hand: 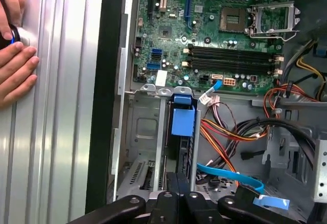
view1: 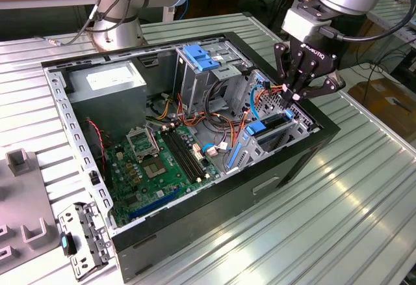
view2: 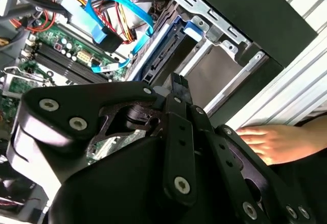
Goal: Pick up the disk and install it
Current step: 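Insert the first disk wire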
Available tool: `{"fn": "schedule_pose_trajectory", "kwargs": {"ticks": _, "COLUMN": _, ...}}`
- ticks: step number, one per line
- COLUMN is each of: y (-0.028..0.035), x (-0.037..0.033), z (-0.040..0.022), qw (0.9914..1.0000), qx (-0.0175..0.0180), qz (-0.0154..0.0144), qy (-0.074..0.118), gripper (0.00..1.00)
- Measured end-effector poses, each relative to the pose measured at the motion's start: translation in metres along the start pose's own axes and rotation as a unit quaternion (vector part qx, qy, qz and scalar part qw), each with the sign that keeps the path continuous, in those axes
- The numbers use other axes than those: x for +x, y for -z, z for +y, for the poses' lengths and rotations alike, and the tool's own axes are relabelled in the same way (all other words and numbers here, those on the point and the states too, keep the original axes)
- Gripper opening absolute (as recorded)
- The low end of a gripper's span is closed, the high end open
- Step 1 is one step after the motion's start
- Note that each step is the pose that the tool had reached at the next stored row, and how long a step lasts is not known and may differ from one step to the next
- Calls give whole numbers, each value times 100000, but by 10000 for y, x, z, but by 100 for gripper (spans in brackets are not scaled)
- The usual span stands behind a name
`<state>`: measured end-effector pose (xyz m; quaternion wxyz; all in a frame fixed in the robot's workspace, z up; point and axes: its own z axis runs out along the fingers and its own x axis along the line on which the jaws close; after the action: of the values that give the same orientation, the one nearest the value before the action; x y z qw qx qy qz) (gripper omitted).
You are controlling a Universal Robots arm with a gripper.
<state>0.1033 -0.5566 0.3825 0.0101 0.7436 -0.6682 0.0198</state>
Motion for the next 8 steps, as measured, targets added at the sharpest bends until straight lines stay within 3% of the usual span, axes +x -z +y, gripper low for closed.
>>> {"fn": "schedule_pose_trajectory", "kwargs": {"ticks": 3, "y": 16, "x": -1, "z": 0, "qw": 99970, "qx": 107, "qz": -48, "qy": 2447, "gripper": 11}}
{"fn": "schedule_pose_trajectory", "kwargs": {"ticks": 8, "y": 19, "x": -35, "z": -32, "qw": 99962, "qx": 120, "qz": -37, "qy": 2751, "gripper": 11}}
